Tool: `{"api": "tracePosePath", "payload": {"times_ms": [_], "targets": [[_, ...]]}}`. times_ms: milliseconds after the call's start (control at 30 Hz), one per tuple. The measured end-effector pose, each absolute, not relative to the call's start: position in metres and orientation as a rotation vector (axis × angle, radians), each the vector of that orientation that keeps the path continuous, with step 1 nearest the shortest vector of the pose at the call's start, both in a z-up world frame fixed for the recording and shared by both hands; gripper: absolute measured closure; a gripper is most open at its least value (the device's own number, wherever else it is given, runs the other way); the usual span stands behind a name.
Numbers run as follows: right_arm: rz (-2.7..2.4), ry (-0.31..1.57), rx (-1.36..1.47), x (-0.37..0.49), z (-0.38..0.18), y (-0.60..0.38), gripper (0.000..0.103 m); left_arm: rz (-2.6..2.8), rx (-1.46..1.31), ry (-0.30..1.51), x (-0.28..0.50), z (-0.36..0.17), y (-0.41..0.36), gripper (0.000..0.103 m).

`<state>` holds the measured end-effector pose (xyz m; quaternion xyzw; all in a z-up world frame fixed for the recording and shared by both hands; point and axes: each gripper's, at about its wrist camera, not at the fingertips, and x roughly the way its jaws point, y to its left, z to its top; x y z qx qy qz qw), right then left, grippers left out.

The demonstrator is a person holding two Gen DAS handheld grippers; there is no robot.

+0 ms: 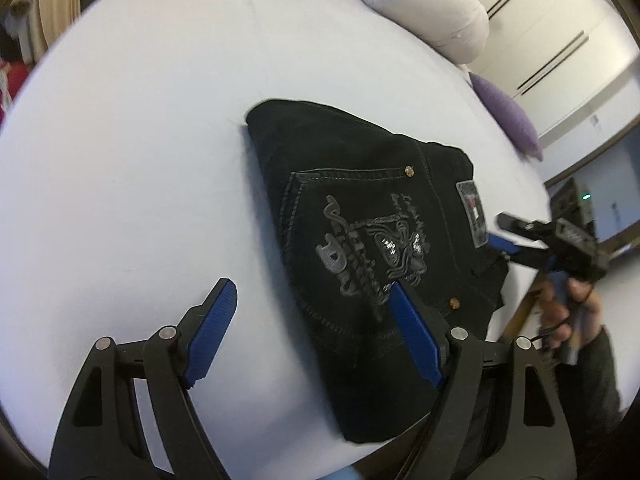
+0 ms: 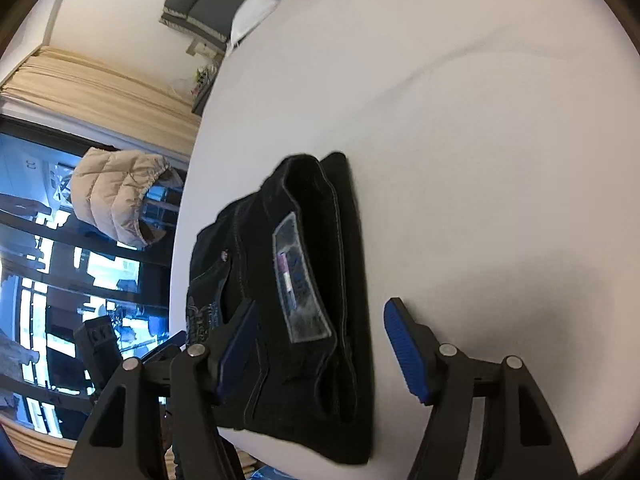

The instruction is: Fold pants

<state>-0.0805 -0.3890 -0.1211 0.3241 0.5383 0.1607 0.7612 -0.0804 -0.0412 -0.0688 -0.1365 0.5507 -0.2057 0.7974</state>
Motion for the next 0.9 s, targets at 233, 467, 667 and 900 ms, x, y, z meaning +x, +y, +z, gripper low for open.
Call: {"api": "tracePosePath", "payload": {"times_ms": [233, 467, 667, 900], "targets": [[0.398, 1.196, 0.742, -0.063, -0.135, -0.382, 0.036, -0.514, -0.426, 1.287, -0.049, -0.1, -0.049, 0.027], [0.376, 1.249, 0.663, -0.053, -0.14, -0.361, 0.064, -0.569, -0.471, 1.331, -0.035, -0.111, -0.056, 0.058], [0.326, 1.212, 0.575, -0.059, -0.116, -0.344, 0.081, -0.599, -0.488, 1.303, -0.031, -0.102, -0.053, 0.081], [0.376, 1.114, 0.512, -0.043, -0.058, -0.313, 0.083, -0.607, -0.462, 1.206, -0.019, -0.059, -0.031, 0.087]]}}
